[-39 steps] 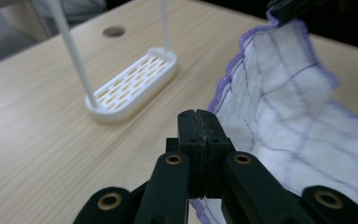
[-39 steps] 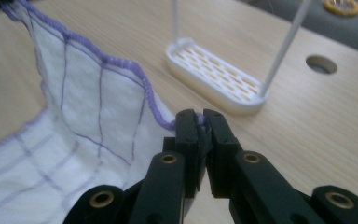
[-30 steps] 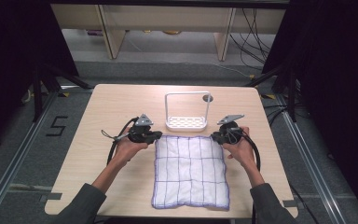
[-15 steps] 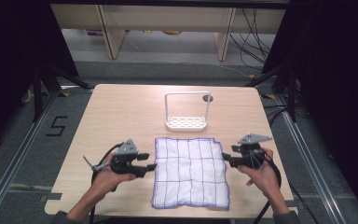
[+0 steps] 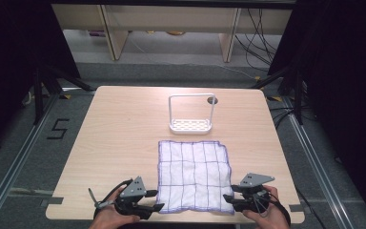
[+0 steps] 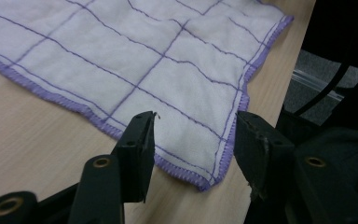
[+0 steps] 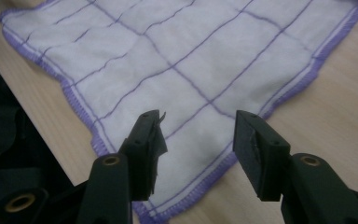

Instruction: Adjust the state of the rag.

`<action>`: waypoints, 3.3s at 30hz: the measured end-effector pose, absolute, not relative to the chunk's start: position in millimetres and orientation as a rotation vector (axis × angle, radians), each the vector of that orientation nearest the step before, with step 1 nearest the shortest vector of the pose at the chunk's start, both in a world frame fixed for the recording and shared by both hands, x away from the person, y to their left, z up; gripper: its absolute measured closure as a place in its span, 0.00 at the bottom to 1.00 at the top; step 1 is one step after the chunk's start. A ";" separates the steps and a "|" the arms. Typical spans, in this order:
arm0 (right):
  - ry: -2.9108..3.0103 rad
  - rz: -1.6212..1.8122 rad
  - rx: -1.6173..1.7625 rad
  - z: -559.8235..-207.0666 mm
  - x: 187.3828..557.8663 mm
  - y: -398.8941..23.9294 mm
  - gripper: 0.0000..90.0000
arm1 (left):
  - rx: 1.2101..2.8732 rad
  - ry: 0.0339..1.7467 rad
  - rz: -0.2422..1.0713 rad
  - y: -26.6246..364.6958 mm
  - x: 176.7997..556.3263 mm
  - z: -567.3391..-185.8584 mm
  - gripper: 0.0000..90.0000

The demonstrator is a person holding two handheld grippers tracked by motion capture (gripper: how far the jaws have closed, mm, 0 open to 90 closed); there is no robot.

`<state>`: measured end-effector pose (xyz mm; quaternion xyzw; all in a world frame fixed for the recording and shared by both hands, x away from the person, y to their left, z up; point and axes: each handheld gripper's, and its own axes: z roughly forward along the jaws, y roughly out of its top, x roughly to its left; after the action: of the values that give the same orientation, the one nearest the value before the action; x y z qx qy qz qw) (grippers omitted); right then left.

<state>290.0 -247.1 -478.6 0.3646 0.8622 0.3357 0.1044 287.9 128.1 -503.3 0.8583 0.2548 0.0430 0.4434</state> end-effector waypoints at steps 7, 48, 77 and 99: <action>2.636 0.895 1.016 -493.5 291.5 -237.6 0.71 | 2.246 0.529 0.188 115.6 289.3 -515.4 0.74; 2.421 0.893 1.108 -467.8 444.2 -207.5 0.56 | 2.099 0.950 0.372 151.7 453.6 -498.2 0.41; 2.445 0.881 1.124 -486.6 476.1 -209.9 0.97 | 2.150 0.839 0.318 134.6 481.5 -510.5 0.96; 2.348 1.124 0.939 -414.7 428.9 -231.6 0.98 | 2.023 0.683 0.412 151.2 438.7 -447.8 0.96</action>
<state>428.9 -231.6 -414.7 0.3334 0.8336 0.3990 0.1862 438.7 151.2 -447.8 0.8236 0.2781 0.1678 0.4649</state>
